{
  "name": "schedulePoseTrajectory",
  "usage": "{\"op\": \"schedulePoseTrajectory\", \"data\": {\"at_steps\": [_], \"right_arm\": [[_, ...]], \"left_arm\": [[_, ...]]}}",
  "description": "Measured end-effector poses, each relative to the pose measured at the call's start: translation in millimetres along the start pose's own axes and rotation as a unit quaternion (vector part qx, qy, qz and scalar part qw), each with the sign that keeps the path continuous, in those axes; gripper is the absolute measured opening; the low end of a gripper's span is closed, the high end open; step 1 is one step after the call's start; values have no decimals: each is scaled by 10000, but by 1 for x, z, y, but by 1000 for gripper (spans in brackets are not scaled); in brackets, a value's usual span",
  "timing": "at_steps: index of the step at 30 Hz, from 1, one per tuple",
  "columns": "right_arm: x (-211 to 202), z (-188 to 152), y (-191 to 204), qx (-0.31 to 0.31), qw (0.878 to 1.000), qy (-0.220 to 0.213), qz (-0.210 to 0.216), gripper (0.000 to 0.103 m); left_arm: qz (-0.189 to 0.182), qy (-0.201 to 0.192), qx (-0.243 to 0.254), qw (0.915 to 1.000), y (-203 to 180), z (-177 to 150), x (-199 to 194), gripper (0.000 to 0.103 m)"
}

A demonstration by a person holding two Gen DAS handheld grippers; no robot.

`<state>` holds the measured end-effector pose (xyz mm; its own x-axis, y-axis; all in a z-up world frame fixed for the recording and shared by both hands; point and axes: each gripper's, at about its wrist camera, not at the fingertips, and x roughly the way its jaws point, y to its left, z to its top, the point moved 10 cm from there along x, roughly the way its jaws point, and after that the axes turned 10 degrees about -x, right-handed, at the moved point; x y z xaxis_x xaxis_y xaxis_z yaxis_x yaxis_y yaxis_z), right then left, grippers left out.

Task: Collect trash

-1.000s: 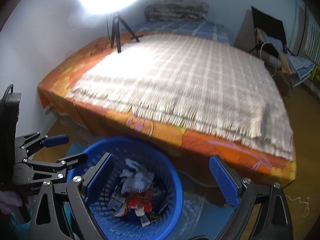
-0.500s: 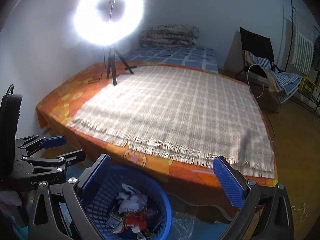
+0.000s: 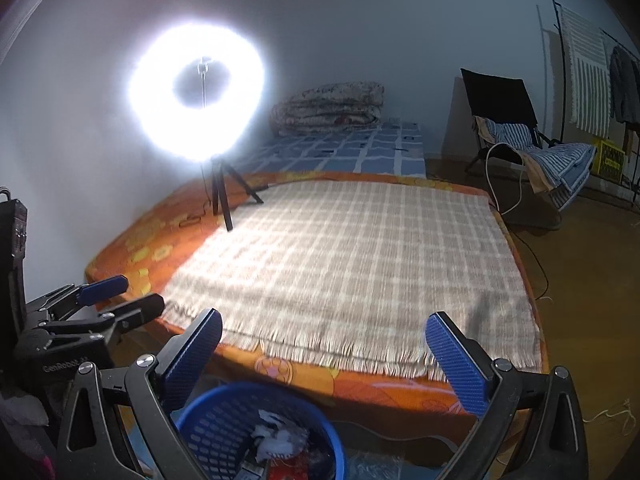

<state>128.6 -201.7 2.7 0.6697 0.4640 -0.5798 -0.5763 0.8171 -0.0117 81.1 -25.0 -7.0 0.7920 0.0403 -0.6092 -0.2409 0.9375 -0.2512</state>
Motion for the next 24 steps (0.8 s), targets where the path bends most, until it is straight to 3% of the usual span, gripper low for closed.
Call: {"op": "schedulePoseTrajectory", "data": {"at_steps": [2,8,14,24], "right_arm": [[-1,5,-2,21,10000,-60,29,103],[2,16,-1,-124,9996,-257,81,103],[16,15,-9,-248,9991,-337,-97,103],[52,8,-23,106,9999,-91,46,103]], "left_arm": [[-22,-184,-48,9998,-4,12,-7,100],[165,-552,114,9983,-11,34,-14,102],[175,-487,167,9985,-10,33,-4,102],[227,-307,-34,9993,0,32,17,102]]}}
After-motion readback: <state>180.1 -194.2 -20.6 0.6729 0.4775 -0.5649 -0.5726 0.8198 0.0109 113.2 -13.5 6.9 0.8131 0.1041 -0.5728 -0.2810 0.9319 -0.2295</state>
